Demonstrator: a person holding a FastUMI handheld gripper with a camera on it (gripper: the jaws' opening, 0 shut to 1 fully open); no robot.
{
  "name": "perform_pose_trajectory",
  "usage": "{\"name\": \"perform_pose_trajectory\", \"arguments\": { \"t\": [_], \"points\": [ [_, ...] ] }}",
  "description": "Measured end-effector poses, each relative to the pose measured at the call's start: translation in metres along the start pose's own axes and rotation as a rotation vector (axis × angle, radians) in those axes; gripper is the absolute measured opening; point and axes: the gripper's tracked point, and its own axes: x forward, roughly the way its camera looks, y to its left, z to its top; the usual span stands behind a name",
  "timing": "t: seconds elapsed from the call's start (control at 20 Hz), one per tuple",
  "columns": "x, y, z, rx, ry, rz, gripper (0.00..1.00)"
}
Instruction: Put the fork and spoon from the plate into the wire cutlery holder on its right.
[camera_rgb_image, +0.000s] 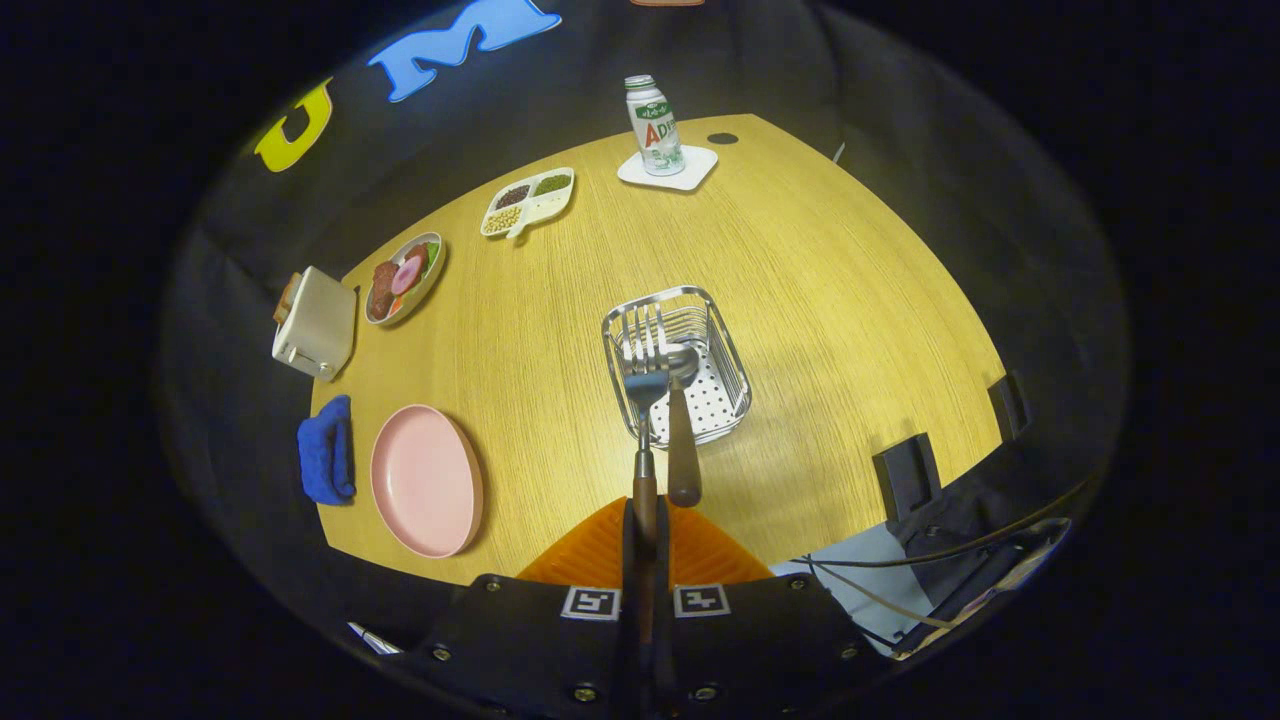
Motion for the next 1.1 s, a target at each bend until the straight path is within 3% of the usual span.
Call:
{"name": "perform_pose_trajectory", "arguments": {
  "t": [0.3, 0.6, 1.1],
  "points": [
    [0.002, 0.000, 0.003, 0.062, 0.116, -0.006, 0.05],
    [0.001, 0.000, 0.008, 0.036, 0.179, -0.038, 0.06],
    [-0.005, 0.000, 0.022, 0.067, 0.128, -0.026, 0.12]
  ]
}}
